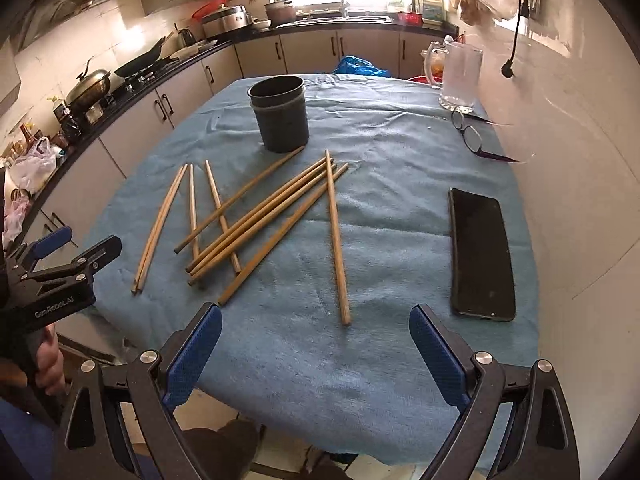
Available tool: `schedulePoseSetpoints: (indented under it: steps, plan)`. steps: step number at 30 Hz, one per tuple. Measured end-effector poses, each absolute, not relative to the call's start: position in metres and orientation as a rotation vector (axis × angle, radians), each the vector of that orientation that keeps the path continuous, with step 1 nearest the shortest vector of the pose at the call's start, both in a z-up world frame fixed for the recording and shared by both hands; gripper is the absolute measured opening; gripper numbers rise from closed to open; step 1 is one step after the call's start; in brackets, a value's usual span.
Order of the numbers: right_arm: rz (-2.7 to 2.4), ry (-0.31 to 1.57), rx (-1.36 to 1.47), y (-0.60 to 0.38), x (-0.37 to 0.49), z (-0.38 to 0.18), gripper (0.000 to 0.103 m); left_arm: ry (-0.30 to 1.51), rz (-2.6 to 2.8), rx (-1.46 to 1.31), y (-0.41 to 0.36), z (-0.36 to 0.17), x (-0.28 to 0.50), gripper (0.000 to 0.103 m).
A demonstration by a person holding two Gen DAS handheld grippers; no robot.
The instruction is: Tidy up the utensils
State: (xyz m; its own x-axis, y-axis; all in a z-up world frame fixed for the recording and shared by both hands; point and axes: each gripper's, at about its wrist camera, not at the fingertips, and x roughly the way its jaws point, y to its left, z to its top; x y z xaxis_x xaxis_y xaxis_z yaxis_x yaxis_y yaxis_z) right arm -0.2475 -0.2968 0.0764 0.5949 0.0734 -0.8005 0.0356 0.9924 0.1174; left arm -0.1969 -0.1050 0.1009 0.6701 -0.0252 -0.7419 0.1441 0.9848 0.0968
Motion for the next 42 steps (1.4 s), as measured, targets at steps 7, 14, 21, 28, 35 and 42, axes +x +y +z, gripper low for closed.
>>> schedulePoseSetpoints:
  steps: [7, 14, 21, 28, 35, 42]
  plan:
    - [0.019, 0.903, 0.098, -0.296, -0.248, 0.087, 0.097, 0.806, -0.103, 0.160, -0.105, 0.109, -0.193, 0.103]
    - [0.016, 0.888, 0.102, -0.297, -0.246, 0.090, 0.097, 0.798, -0.116, 0.173, -0.108, 0.112, -0.186, 0.103]
    - [-0.001, 0.880, 0.132, -0.301, -0.246, 0.090, 0.097, 0.777, -0.143, 0.196, -0.112, 0.117, -0.181, 0.103]
    - [-0.014, 0.874, 0.150, -0.302, -0.244, 0.090, 0.097, 0.763, -0.152, 0.206, -0.113, 0.120, -0.177, 0.103]
    - [0.002, 0.867, 0.144, -0.301, -0.243, 0.093, 0.097, 0.751, -0.152, 0.202, -0.114, 0.124, -0.179, 0.103]
    - [0.038, 0.869, 0.127, -0.305, -0.243, 0.093, 0.097, 0.747, -0.126, 0.179, -0.120, 0.125, -0.186, 0.103]
